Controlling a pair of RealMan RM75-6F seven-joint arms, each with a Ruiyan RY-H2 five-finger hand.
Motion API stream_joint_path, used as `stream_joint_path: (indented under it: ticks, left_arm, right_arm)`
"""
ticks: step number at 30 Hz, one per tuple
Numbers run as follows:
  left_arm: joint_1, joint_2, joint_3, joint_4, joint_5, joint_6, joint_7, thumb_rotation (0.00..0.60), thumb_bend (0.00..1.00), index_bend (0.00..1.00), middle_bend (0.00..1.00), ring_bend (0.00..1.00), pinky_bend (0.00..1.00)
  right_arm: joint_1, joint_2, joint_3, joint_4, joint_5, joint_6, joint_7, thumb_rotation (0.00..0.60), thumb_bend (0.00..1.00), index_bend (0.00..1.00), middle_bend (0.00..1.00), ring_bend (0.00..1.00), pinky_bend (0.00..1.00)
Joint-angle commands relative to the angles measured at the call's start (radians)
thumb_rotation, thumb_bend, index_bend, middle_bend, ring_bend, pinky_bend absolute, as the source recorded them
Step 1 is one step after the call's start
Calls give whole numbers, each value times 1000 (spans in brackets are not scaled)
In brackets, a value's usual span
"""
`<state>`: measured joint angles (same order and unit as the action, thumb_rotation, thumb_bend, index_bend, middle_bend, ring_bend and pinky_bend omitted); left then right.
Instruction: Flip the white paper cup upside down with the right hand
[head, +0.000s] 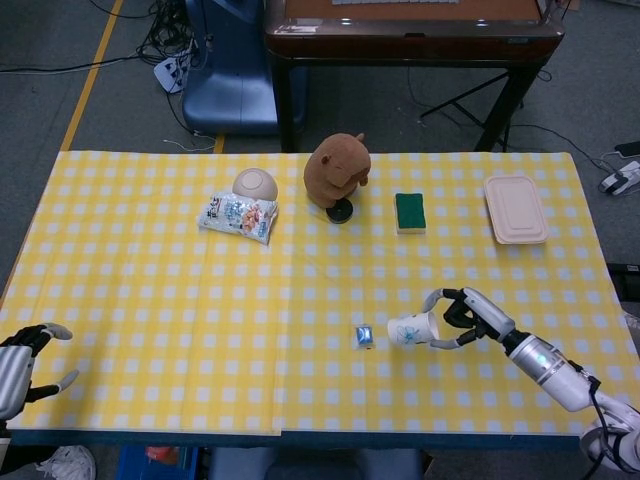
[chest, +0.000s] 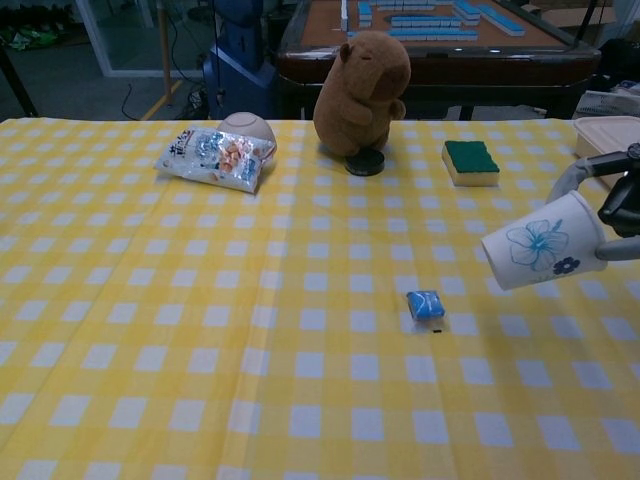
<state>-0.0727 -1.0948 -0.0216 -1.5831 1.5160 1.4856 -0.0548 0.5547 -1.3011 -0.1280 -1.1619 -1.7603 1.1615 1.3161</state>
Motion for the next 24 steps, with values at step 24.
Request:
stream_joint_path:
  ticks: [24]
  left_arm:
    - [0,0,1,-1,-1,0,4,600,171,467,361,316,438]
  right_arm:
    - [29,-131,-109,281,-67,113,317,600,0,165,1000,1000,1000]
